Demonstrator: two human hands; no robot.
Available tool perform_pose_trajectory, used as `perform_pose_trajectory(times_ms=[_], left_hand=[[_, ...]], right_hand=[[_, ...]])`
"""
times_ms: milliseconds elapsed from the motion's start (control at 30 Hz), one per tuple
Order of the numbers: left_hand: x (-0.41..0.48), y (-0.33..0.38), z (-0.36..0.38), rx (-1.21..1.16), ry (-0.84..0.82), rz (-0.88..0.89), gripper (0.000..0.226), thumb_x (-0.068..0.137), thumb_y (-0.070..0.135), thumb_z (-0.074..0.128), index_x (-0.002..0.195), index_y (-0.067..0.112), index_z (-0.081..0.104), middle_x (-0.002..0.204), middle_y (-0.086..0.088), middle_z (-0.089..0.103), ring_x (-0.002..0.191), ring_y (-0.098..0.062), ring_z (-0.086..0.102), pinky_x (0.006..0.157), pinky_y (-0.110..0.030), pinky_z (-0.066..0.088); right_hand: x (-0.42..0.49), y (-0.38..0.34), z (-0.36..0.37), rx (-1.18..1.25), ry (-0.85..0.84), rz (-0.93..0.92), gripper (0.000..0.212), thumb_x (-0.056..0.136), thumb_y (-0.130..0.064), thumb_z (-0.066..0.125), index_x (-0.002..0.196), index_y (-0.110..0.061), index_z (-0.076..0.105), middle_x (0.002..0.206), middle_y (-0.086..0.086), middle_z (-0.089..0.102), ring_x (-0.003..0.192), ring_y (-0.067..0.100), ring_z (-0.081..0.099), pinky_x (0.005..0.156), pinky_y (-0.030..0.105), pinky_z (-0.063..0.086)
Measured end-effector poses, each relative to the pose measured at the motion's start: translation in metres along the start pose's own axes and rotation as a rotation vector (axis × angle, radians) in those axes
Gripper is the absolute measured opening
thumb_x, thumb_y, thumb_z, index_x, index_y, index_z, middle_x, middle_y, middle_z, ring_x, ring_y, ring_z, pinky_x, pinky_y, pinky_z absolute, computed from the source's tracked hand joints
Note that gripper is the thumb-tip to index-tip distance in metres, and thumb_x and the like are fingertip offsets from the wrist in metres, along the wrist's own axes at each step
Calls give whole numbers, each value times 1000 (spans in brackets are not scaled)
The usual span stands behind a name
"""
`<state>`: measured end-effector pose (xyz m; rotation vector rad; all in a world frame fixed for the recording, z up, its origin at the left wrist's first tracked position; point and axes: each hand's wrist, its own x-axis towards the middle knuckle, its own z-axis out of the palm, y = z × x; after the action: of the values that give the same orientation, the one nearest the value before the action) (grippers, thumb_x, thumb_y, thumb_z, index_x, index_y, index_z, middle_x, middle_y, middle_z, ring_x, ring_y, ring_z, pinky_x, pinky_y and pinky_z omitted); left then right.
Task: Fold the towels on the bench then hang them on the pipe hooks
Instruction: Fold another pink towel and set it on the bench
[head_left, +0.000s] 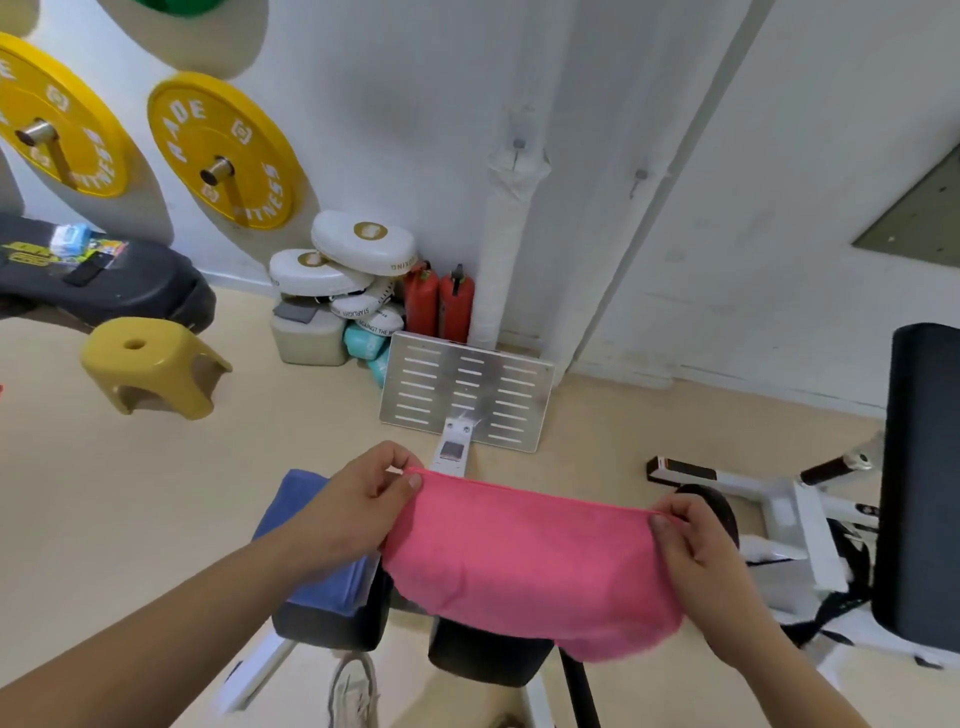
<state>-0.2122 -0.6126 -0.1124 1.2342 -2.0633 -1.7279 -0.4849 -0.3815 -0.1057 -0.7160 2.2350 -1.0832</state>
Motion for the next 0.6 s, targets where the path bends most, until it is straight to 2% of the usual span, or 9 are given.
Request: perform_pose_trajectory(times_ms=[67, 133, 200, 267, 333, 400, 467, 533, 600], left_hand=[[11, -10, 0, 55, -42, -26, 11, 105, 32, 51, 105, 34, 62, 89, -5, 72, 71, -15, 59, 60, -29, 52], [32, -19, 4, 172, -64, -19, 12, 104, 27, 53, 110, 31, 63, 95, 0, 73, 82, -16, 66, 69, -29, 56], [58, -31, 13, 324, -91, -12, 13, 103, 19, 52, 103, 26, 64, 96, 3, 71, 89, -15, 66, 73, -22, 51], [85, -45, 24, 405, -96, -27, 16, 100, 15, 52, 93, 25, 62, 93, 4, 68, 88, -17, 63, 74, -24, 48], [107, -58, 34, 449, -83, -40, 20, 98, 12, 52, 87, 28, 60, 91, 5, 67, 89, -18, 61, 75, -27, 44], [121, -65, 40, 488, -42, -38, 19, 97, 12, 52, 92, 25, 65, 95, 4, 69, 90, -17, 61, 77, -26, 42], [132, -65, 43, 479, 20, -32, 20, 96, 11, 52, 97, 20, 70, 98, 2, 71, 90, -18, 62, 78, -28, 47], [138, -61, 46, 434, 47, -32, 22, 94, 7, 52, 93, 19, 70, 97, -1, 72, 88, -19, 65, 78, -32, 54], [138, -61, 48, 411, 40, -48, 22, 94, 6, 54, 90, 21, 70, 96, 0, 72, 88, -18, 65, 78, -30, 53]], right_hand=[[9, 15, 9, -3, -28, 75, 10, 103, -18, 55, 98, -24, 61, 85, 4, 71, 74, 19, 58, 67, 34, 42], [27, 30, 20, -44, -33, 119, 11, 103, -20, 56, 96, -26, 62, 85, 7, 72, 71, 18, 56, 65, 34, 42], [49, 42, 30, -84, -42, 140, 13, 102, -19, 57, 93, -27, 62, 87, 6, 71, 72, 17, 58, 65, 31, 43], [72, 54, 39, -105, -42, 156, 14, 101, -17, 56, 92, -27, 62, 87, 3, 69, 75, 20, 60, 65, 29, 43], [88, 64, 46, -133, -40, 159, 14, 101, -16, 55, 94, -26, 61, 85, 0, 66, 73, 19, 59, 62, 27, 41], [97, 69, 50, -164, -13, 140, 13, 101, -16, 55, 96, -25, 61, 83, -4, 64, 70, 17, 58, 62, 27, 42], [100, 69, 48, -185, 32, 95, 12, 100, -17, 56, 98, -25, 63, 85, -8, 66, 72, 16, 61, 65, 31, 47], [99, 67, 44, -190, 55, 62, 13, 99, -16, 58, 98, -26, 66, 88, -11, 68, 70, 14, 62, 66, 33, 51], [94, 68, 40, -164, 47, 44, 16, 98, -13, 59, 96, -26, 68, 87, -11, 69, 67, 13, 62, 64, 33, 52]])
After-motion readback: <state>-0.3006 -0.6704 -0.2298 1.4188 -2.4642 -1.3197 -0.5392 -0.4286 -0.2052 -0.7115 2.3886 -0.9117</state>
